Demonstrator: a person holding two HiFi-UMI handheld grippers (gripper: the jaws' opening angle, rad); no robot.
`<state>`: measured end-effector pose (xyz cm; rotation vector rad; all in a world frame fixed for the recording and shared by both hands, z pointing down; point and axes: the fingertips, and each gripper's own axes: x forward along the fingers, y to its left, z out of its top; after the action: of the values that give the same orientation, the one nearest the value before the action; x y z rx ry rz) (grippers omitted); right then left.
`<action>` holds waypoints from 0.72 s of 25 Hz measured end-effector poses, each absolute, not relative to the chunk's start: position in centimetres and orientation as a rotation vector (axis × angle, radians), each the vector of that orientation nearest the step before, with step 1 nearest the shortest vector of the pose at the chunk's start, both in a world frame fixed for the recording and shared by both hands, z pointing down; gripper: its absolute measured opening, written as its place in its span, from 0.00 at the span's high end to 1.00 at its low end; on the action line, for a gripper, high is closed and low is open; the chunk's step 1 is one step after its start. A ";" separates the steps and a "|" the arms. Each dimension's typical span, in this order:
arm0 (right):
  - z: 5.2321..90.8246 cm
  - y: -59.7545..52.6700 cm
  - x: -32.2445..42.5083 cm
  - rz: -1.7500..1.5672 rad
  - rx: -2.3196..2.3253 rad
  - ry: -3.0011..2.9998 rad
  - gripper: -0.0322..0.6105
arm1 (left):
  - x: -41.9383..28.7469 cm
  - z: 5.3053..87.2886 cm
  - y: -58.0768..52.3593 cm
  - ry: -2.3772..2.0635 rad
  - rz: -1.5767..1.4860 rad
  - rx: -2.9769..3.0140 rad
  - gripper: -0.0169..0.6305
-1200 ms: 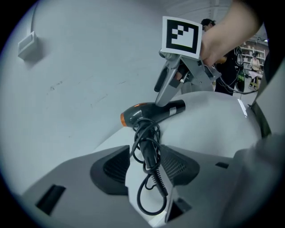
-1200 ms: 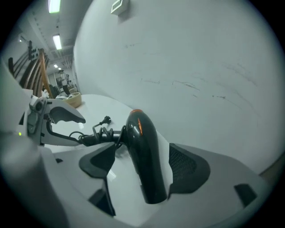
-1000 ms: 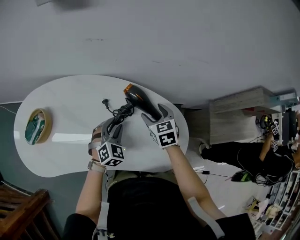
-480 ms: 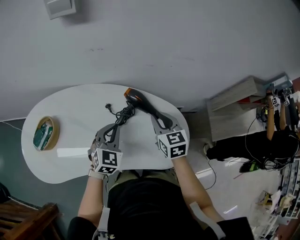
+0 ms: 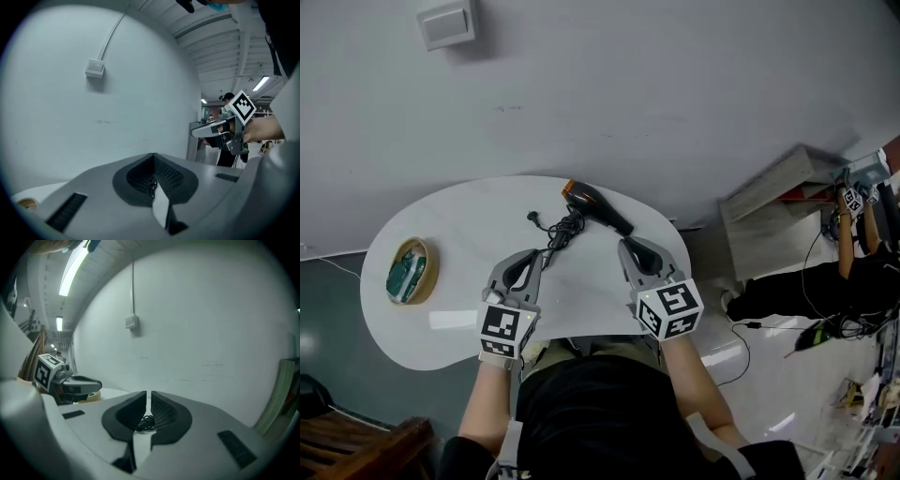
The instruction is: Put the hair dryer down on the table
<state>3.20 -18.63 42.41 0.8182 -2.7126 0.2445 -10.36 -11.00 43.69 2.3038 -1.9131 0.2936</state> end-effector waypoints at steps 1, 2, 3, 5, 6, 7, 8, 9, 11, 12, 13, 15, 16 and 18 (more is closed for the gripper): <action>42.0 -18.1 3.3 0.244 0.815 -2.724 0.89 | -10.5 43.3 -10.6 -1.914 0.284 2.305 0.96; 41.7 -17.6 3.3 0.244 0.811 -2.736 0.89 | -10.5 43.0 -10.2 -1.914 0.281 2.308 0.96; 41.4 -17.1 3.3 0.244 0.808 -2.746 0.89 | -10.5 42.7 -9.9 -1.914 0.281 2.314 0.96; 40.8 -16.2 3.3 0.241 0.805 -2.764 0.89 | -10.6 42.2 -9.2 -1.913 0.285 2.328 0.96; 40.5 -15.8 3.3 0.238 0.804 -2.773 0.89 | -10.6 41.9 -8.9 -1.914 0.285 2.334 0.96; 40.2 -15.4 3.2 0.234 0.802 -2.782 0.89 | -10.6 41.7 -8.6 -1.917 0.283 2.340 0.96; 40.0 -15.0 3.1 0.226 0.798 -2.790 0.89 | -10.6 41.4 -8.3 -1.921 0.279 2.345 0.96; 39.8 -14.6 3.0 0.216 0.791 -2.798 0.89 | -10.6 41.3 -8.1 -1.923 0.275 2.348 0.96; 39.5 -13.8 2.7 0.199 0.775 -2.809 0.89 | -10.5 41.2 -7.6 -1.921 0.271 2.356 0.96; 39.5 -13.5 2.6 0.192 0.768 -2.813 0.89 | -10.4 41.1 -7.4 -1.918 0.268 2.360 0.96; 39.4 -13.1 2.5 0.185 0.762 -2.816 0.89 | -10.3 41.1 -7.2 -1.916 0.264 2.365 0.96; 39.4 -12.5 2.4 0.174 0.756 -2.821 0.89 | -10.3 41.0 -6.9 -1.913 0.255 2.373 0.96; 39.4 -12.2 2.4 0.171 0.756 -2.823 0.89 | -10.2 40.9 -6.7 -1.911 0.252 2.377 0.96; 39.4 -11.8 2.4 0.171 0.760 -2.828 0.89 | -10.2 40.8 -6.4 -1.912 0.252 2.384 0.96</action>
<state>2.45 -11.82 39.37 0.7596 -2.8280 0.1712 -10.15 -6.45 40.80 2.3844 -1.9119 0.2522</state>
